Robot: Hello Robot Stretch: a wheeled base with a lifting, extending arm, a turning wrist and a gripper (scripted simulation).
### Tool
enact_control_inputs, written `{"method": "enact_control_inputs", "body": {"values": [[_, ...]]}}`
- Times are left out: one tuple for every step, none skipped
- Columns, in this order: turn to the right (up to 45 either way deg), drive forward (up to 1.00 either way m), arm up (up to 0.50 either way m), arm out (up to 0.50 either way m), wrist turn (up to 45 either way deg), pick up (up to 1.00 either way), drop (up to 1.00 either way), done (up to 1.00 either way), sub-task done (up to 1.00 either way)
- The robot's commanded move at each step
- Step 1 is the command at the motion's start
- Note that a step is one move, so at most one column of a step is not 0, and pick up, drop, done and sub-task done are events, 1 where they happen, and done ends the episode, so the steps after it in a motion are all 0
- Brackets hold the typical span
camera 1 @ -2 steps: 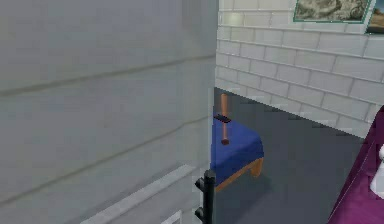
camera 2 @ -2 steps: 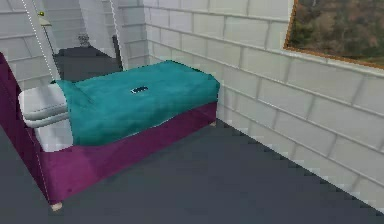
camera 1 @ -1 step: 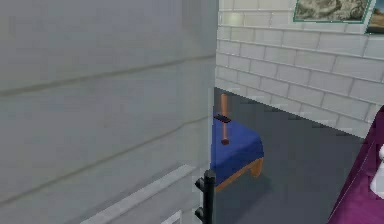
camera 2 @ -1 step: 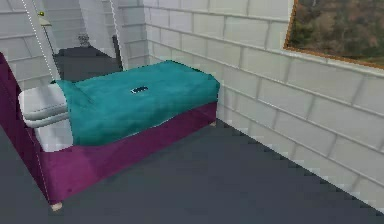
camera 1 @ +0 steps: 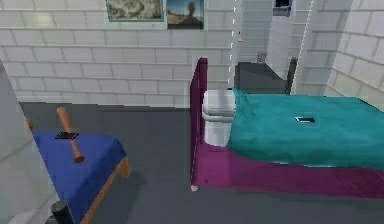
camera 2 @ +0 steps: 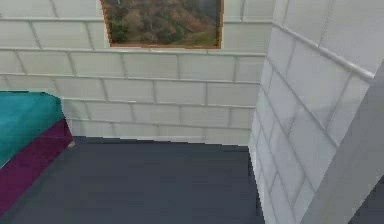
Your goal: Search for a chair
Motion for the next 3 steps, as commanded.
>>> {"method": "enact_control_inputs", "body": {"values": [[3.0,0.00,0.00,0.00,0.0,0.00,0.00,0.00,0.00],[0.0,0.60,0.00,0.00,0.0,0.00,0.00,0.00,0.00],[-39.0,0.00,0.00,0.00,0.0,0.00,0.00,0.00,0.00]]}}
